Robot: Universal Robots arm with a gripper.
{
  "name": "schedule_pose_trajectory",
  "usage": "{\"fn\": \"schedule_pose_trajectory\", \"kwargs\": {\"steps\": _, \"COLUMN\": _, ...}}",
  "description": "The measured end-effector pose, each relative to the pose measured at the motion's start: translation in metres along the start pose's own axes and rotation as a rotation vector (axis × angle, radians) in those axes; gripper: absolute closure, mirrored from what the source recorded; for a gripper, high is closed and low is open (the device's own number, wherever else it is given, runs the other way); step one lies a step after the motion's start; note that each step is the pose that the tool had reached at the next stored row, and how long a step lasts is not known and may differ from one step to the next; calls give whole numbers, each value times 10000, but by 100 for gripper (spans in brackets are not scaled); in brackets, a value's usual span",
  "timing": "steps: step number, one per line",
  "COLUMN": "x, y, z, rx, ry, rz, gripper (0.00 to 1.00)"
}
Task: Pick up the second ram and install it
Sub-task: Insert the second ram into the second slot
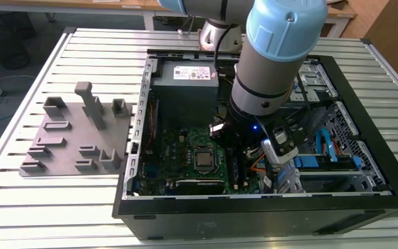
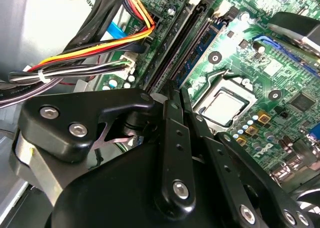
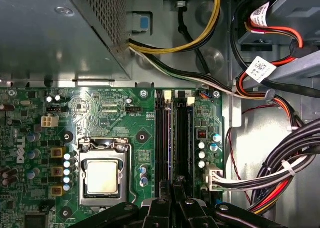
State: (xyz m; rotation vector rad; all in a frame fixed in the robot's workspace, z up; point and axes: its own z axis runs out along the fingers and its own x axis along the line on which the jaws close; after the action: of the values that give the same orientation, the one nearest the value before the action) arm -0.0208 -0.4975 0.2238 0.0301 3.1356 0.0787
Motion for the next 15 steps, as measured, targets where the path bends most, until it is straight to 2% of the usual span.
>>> {"fn": "schedule_pose_trajectory", "kwargs": {"steps": 5, "x": 1, "y": 0, "z": 0, "rx": 31, "ry": 1, "rz": -23, "gripper": 87}}
{"fn": "schedule_pose_trajectory", "kwargs": {"steps": 6, "x": 2, "y": 1, "z": 0, "rx": 49, "ry": 0, "rz": -23, "gripper": 87}}
{"fn": "schedule_pose_trajectory", "kwargs": {"steps": 9, "x": 2, "y": 1, "z": 0, "rx": 180, "ry": -2, "rz": -18, "gripper": 87}}
{"fn": "schedule_pose_trajectory", "kwargs": {"steps": 15, "x": 6, "y": 0, "z": 1, "rx": 264, "ry": -6, "rz": -17, "gripper": 87}}
